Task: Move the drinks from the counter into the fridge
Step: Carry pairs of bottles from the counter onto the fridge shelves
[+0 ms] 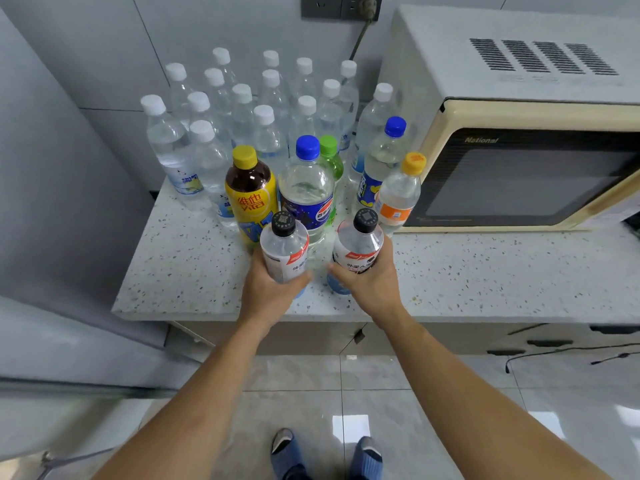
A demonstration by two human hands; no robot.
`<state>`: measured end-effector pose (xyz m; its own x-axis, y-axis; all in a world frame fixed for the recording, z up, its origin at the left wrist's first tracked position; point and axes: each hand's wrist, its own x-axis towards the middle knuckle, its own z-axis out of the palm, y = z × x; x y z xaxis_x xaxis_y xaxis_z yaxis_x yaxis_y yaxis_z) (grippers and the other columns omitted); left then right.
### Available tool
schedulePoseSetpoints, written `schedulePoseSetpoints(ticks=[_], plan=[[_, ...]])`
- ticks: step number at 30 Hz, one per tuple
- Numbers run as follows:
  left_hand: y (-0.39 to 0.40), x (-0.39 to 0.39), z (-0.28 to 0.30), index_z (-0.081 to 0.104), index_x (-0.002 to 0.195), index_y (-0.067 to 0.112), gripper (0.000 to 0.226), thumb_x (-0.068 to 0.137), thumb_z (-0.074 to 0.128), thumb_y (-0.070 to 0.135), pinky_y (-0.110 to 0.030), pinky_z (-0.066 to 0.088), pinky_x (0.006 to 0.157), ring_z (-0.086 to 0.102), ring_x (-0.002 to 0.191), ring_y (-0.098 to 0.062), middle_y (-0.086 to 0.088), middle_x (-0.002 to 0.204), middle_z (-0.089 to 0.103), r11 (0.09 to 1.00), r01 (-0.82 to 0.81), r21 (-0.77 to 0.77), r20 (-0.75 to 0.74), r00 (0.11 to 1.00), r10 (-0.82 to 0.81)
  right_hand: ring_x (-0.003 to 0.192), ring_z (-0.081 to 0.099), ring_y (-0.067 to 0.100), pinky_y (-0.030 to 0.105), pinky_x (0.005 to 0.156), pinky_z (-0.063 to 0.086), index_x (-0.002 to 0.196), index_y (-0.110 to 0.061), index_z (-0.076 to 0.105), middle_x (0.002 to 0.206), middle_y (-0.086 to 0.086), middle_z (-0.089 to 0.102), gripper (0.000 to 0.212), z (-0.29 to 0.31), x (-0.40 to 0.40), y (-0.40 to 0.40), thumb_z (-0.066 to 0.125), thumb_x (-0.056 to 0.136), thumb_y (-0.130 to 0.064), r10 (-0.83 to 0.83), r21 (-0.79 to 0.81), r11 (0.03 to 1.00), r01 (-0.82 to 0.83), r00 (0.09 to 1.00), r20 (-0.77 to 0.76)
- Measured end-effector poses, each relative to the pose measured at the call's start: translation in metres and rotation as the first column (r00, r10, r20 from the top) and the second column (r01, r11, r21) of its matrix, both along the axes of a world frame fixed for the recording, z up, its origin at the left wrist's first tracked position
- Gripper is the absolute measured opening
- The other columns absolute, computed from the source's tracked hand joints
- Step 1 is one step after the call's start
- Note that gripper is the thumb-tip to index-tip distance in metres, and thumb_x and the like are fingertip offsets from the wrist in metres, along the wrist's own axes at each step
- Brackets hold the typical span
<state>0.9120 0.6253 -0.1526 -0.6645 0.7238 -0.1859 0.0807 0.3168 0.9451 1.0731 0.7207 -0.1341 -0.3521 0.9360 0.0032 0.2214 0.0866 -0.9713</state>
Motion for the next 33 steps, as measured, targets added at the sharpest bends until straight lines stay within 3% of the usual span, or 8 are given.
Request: schedulePoseSetpoints(ticks=[4,8,12,15,19,21,25,33], plan=[[-0.008,0.0,-0.004,0.052,0.121,0.047,0.081,0.049,0.086,0.057,-0.015,0.05,0.074,0.063,0.093,0.014,0.034,0.104,0.066,1.0,-0.017,0.014,0.067,0.998,0.016,0.102,0.067,0.001,0.018,0.082,0.057,0.128,-0.028,0.048,0.109,-0.021,0.067,0.071,0.001,0.007,-0.013,0.089,0.071,-0.026,-0.054,-0.021,0.998,0.053,0.997,-0.063],[-0.033,0.008,0.001,0.066,0.105,0.033,0.061,0.05,0.085,0.052,-0.025,0.057,0.07,0.071,0.091,-0.006,0.014,0.098,0.075,0.989,-0.093,0.118,0.257,0.964,0.06,0.096,0.072,0.011,0.023,0.074,0.059,0.119,-0.023,0.058,0.104,-0.006,0.074,0.052,0.001,0.026,-0.037,0.086,0.075,-0.02,-0.032,-0.149,0.989,0.011,0.99,-0.14],[-0.073,0.025,0.01,0.066,0.115,0.017,0.061,0.062,0.083,0.042,-0.033,0.058,0.076,0.071,0.095,-0.022,-0.007,0.105,0.075,0.961,-0.115,0.253,0.521,0.853,-0.035,0.096,0.073,0.024,0.03,0.074,0.06,0.115,-0.017,0.061,0.102,0.004,0.076,0.041,0.005,0.046,-0.06,0.081,0.08,-0.012,-0.008,-0.352,0.932,-0.085,0.967,-0.254],[-0.104,0.043,0.019,0.065,0.114,0.013,0.07,0.056,0.086,0.048,-0.037,0.059,0.071,0.071,0.086,-0.025,-0.013,0.096,0.073,0.965,-0.126,0.23,0.653,0.755,-0.057,0.096,0.071,0.036,0.045,0.083,0.059,0.118,-0.004,0.063,0.105,0.019,0.074,0.057,0.008,0.06,-0.076,0.087,0.071,-0.025,0.02,-0.487,0.851,-0.198,0.938,-0.346],[-0.138,0.081,0.024,0.067,0.105,0.012,0.038,0.08,0.07,0.04,-0.04,0.06,0.07,0.071,0.081,-0.028,-0.015,0.09,0.072,0.966,-0.196,0.168,0.702,0.712,0.022,0.08,0.071,0.027,0.034,0.069,0.059,0.103,-0.006,0.069,0.091,0.017,0.074,0.041,0.01,0.078,-0.099,0.077,0.073,-0.033,0.076,-0.561,0.766,-0.313,0.911,-0.406],[-0.156,0.102,0.022,0.068,0.102,0.01,0.041,0.085,0.059,0.047,-0.039,0.059,0.068,0.071,0.077,-0.027,-0.016,0.088,0.071,0.955,-0.26,0.144,0.718,0.691,0.08,0.078,0.072,0.025,0.034,0.068,0.059,0.105,-0.005,0.068,0.091,0.016,0.074,0.058,0.005,0.086,-0.109,0.081,0.068,-0.047,0.132,-0.576,0.724,-0.379,0.896,-0.424],[-0.199,0.138,0.013,0.071,0.104,0.007,0.054,0.077,0.064,0.054,-0.038,0.059,0.064,0.071,0.073,-0.029,-0.02,0.092,0.072,0.921,-0.385,0.064,0.744,0.633,0.213,0.074,0.071,0.027,0.037,0.069,0.06,0.092,-0.014,0.079,0.088,0.019,0.074,0.072,-0.004,0.095,-0.132,0.083,0.051,-0.073,0.277,-0.59,0.607,-0.532,0.838,-0.471],[-0.299,0.171,0.02,0.075,0.093,0.011,0.078,0.041,0.089,0.066,-0.039,0.058,0.061,0.07,0.071,-0.03,-0.02,0.088,0.071,0.798,-0.6,0.06,0.742,0.561,0.366,0.071,0.069,0.028,0.036,0.064,0.059,0.106,0.0,0.065,0.088,0.021,0.072,0.075,-0.01,0.073,-0.212,0.076,0.066,-0.061,0.473,-0.636,0.41,-0.654,0.748,-0.465]])
